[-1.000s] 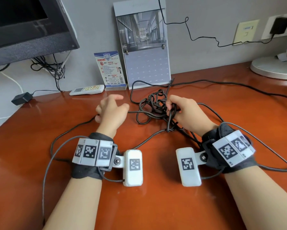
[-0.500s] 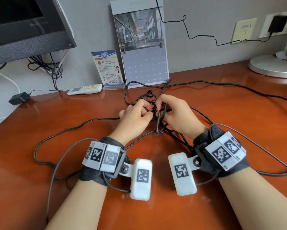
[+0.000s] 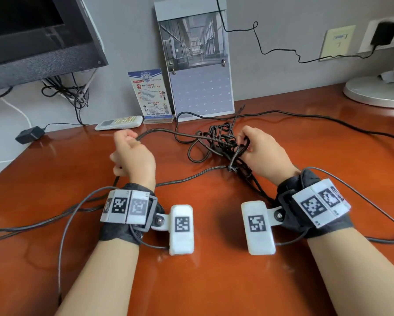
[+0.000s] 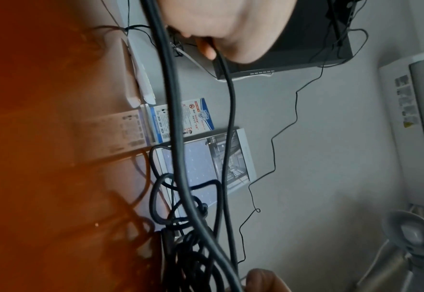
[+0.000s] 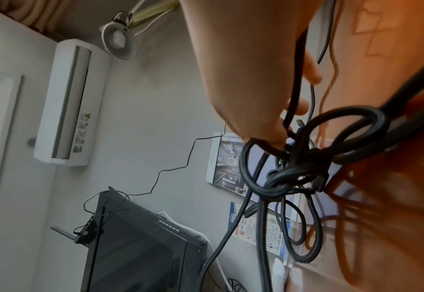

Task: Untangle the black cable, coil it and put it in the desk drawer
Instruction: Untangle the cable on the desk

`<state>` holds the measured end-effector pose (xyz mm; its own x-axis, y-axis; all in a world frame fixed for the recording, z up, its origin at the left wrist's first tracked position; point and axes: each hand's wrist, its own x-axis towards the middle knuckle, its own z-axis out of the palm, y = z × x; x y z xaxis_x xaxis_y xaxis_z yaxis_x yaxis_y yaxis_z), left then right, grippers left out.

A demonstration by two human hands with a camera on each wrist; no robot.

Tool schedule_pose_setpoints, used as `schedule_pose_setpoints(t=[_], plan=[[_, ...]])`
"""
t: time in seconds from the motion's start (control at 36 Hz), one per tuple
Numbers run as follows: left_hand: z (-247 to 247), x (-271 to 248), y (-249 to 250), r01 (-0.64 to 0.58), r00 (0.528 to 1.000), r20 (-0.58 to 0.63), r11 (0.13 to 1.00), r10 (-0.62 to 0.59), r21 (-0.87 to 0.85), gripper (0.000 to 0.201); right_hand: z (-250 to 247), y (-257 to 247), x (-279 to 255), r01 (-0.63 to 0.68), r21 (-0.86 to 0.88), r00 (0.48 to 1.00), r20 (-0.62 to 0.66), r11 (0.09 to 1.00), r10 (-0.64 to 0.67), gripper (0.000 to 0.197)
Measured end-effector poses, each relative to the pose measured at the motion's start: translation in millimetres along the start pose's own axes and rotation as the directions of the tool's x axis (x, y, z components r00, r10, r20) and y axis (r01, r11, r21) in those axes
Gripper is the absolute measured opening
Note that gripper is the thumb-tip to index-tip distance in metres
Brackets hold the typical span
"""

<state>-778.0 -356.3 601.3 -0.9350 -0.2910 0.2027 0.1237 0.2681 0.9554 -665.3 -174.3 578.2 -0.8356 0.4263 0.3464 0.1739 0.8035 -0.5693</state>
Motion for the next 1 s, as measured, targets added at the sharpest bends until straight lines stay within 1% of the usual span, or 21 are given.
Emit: schedule_pose_setpoints(t=[0.06, 0.11, 0.14, 0.17, 0.19, 0.22, 0.28, 0.36, 0.39, 0.42, 0.44, 0.47, 0.53, 0.56, 0.58, 0.64, 0.69, 0.75, 0.86, 0.92, 1.0], plan=[[-1, 5, -4, 0.028, 1.000, -0.010, 1.000, -0.028, 0.009, 0.025, 0, -2, -1, -0.010, -0.072, 1.000, -0.006, 0.997, 0.009, 0.023], [0, 10, -9, -0.024, 1.000, 0.009, 0.998, 0.023, 0.054, 0.029, 0, -7, -3, -0.003, -0.099, 1.000, -0.013, 0.995, 0.001, 0.022], [1, 12, -11, -0.090, 0.996, 0.033, 0.995, 0.088, 0.039, 0.033, 0, -9, -4, 0.002, -0.101, 1.000, -0.015, 0.995, -0.004, 0.022], [2, 12, -12, -0.185, 0.981, 0.069, 0.983, 0.183, 0.012, 0.038, 1, -12, -5, 0.008, -0.101, 1.000, -0.014, 0.995, -0.009, 0.023], [2, 11, -11, -0.280, 0.953, 0.112, 0.960, 0.280, -0.017, 0.041, 1, -14, -6, 0.017, -0.099, 1.000, -0.009, 0.995, -0.018, 0.024], [2, 8, -10, -0.356, 0.918, 0.167, 0.933, 0.359, -0.048, 0.040, 2, -16, -6, 0.027, -0.092, 1.000, -0.004, 0.995, -0.028, 0.024], [1, -1, -3, -0.464, 0.830, 0.312, 0.883, 0.463, -0.076, 0.040, 4, -19, -7, 0.051, -0.066, 0.999, 0.004, 0.996, -0.051, 0.024], [3, -17, 5, -0.562, 0.662, 0.544, 0.822, 0.515, -0.094, 0.042, 6, -23, -9, 0.097, -0.012, 0.995, 0.009, 0.995, -0.097, 0.023], [3, -22, 7, -0.585, 0.607, 0.603, 0.805, 0.517, -0.102, 0.043, 7, -24, -10, 0.113, 0.006, 0.994, 0.012, 0.994, -0.113, 0.023], [3, -27, 7, -0.597, 0.562, 0.651, 0.795, 0.510, -0.107, 0.044, 7, -26, -10, 0.128, 0.021, 0.992, 0.015, 0.992, -0.128, 0.023], [5, -30, 5, -0.605, 0.529, 0.688, 0.789, 0.497, -0.106, 0.045, 8, -27, -11, 0.139, 0.032, 0.990, 0.019, 0.990, -0.140, 0.023], [7, -32, 3, -0.618, 0.507, 0.714, 0.781, 0.483, -0.090, 0.046, 8, -27, -11, 0.149, 0.038, 0.988, 0.022, 0.988, -0.150, 0.023], [10, -33, -2, -0.667, 0.483, 0.739, 0.744, 0.470, -0.037, 0.045, 8, -29, -12, 0.159, 0.048, 0.986, 0.033, 0.986, -0.161, 0.023], [12, -33, -4, -0.688, 0.479, 0.739, 0.726, 0.473, -0.018, 0.042, 8, -29, -12, 0.160, 0.054, 0.986, 0.042, 0.986, -0.163, 0.023], [12, -32, -6, -0.698, 0.492, 0.729, 0.716, 0.477, 0.002, 0.035, 8, -30, -13, 0.164, 0.061, 0.984, 0.056, 0.985, -0.168, 0.023], [12, -31, -7, -0.698, 0.544, 0.692, 0.713, 0.475, 0.059, 0.025, 7, -32, -14, 0.184, 0.082, 0.977, 0.096, 0.979, -0.192, 0.024], [9, -31, -6, -0.684, 0.586, 0.668, 0.722, 0.459, 0.104, 0.028, 7, -34, -16, 0.205, 0.093, 0.967, 0.133, 0.974, -0.216, 0.025], [7, -31, -3, -0.665, 0.628, 0.634, 0.734, 0.451, 0.137, 0.026, 7, -35, -16, 0.209, 0.054, 0.966, 0.143, 0.976, -0.215, 0.026], [1, -22, -1, -0.619, 0.740, 0.455, 0.767, 0.496, 0.172, 0.027, 8, -31, -15, 0.198, -0.001, 0.974, 0.114, 0.980, -0.197, 0.025], [-1, -17, -2, -0.590, 0.791, 0.348, 0.779, 0.504, 0.213, 0.022, 8, -29, -13, 0.209, 0.007, 0.974, 0.086, 0.978, -0.209, 0.024], [-3, -13, -2, -0.540, 0.840, 0.196, 0.812, 0.505, 0.220, 0.016, 8, -24, -11, 0.225, 0.025, 0.974, 0.030, 0.974, -0.226, 0.024]])
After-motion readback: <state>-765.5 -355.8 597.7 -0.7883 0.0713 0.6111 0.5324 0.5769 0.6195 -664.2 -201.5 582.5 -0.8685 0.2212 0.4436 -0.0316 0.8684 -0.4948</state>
